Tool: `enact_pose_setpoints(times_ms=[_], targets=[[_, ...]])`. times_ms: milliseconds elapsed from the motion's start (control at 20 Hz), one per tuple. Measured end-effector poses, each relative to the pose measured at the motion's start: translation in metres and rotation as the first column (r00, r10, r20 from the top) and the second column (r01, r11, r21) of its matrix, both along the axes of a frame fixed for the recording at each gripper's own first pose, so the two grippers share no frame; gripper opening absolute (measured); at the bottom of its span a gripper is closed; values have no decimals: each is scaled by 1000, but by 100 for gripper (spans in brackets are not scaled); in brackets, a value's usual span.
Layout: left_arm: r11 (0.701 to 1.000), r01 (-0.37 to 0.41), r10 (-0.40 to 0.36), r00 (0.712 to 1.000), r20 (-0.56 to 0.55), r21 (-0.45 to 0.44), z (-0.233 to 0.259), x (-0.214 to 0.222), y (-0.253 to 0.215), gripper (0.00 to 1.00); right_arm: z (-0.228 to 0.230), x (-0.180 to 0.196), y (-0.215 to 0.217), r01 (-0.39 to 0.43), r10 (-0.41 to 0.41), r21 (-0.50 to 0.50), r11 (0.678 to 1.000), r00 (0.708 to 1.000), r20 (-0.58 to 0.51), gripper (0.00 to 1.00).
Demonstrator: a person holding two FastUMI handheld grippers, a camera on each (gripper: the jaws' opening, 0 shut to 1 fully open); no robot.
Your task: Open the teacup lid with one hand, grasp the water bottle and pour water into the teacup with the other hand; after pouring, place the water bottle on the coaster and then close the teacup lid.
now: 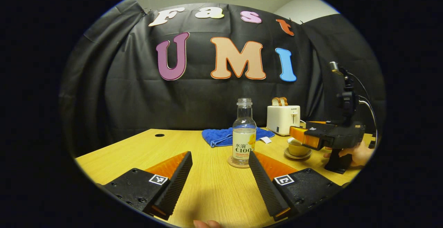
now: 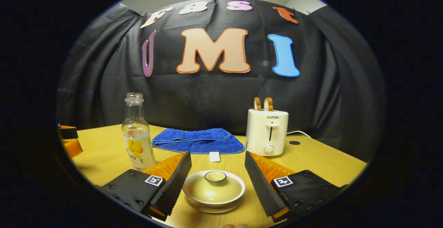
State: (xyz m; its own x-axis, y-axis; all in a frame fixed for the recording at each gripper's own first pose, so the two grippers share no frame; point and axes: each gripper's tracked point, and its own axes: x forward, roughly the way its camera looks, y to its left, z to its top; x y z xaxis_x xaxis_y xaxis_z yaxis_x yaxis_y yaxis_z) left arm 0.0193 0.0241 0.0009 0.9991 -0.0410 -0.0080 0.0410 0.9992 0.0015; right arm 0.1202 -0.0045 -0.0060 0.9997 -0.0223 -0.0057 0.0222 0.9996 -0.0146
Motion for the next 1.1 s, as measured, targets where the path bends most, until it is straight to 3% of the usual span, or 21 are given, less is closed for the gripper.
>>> enact_pose_setpoints(times_ms=[250,600,700,1050,1100], targets=[[1000,-8,8,1000,-1,0,0,1,-1,95,4,-35,-4,19,-19,9,1000,1000,19,93],[1000,-28,28,1000,-2,2,0,-12,-12,95,6,-97,2,19,-19,9,1000,1000,21,93],[999,-33,33,999,-2,3,1,-19,-17,95,6,-111,5,16,-16,9,1000,1000,20,100],[999,-44,44,999,-4,6,2,-40,-30,95,6,-147,15,9,-9,8,1000,1000,17,100],[999,-46,46,999,-2,5,3,-43,-32,95,6,-151,17,8,-8,8,1000,1000,18,93]])
